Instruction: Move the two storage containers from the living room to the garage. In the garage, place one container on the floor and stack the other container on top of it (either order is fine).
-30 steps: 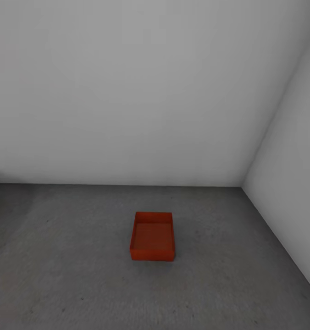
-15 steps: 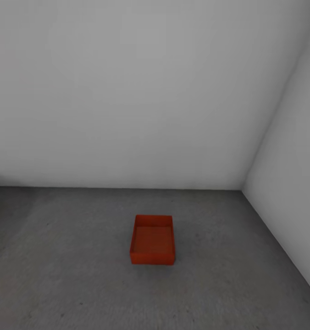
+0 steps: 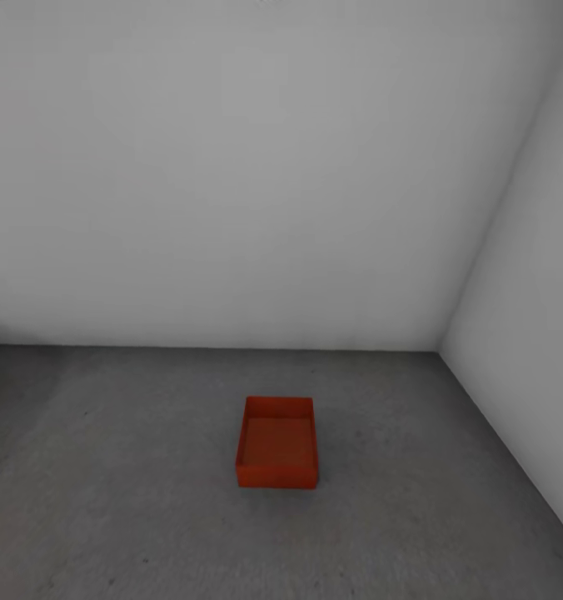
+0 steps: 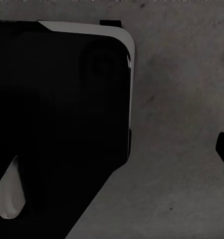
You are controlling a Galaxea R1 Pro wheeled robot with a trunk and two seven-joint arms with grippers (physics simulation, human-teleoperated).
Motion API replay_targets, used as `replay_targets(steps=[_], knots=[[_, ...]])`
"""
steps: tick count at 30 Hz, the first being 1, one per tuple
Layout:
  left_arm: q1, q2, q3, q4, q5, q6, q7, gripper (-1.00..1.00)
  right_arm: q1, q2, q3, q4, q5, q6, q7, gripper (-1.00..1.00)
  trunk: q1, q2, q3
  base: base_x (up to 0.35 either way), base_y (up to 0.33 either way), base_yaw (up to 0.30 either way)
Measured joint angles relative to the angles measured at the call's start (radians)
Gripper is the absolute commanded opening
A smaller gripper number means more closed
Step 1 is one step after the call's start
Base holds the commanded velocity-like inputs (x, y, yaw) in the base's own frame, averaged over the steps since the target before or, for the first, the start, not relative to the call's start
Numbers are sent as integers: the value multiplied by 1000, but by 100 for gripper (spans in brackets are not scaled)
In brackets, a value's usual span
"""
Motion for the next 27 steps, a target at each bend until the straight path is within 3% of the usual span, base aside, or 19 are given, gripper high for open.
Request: replay_targets(steps=[27], knots=[[0,0,0,0,2,0,0,100,0,0,1,0,0,2,0,100,0,0,44,0,0,0]])
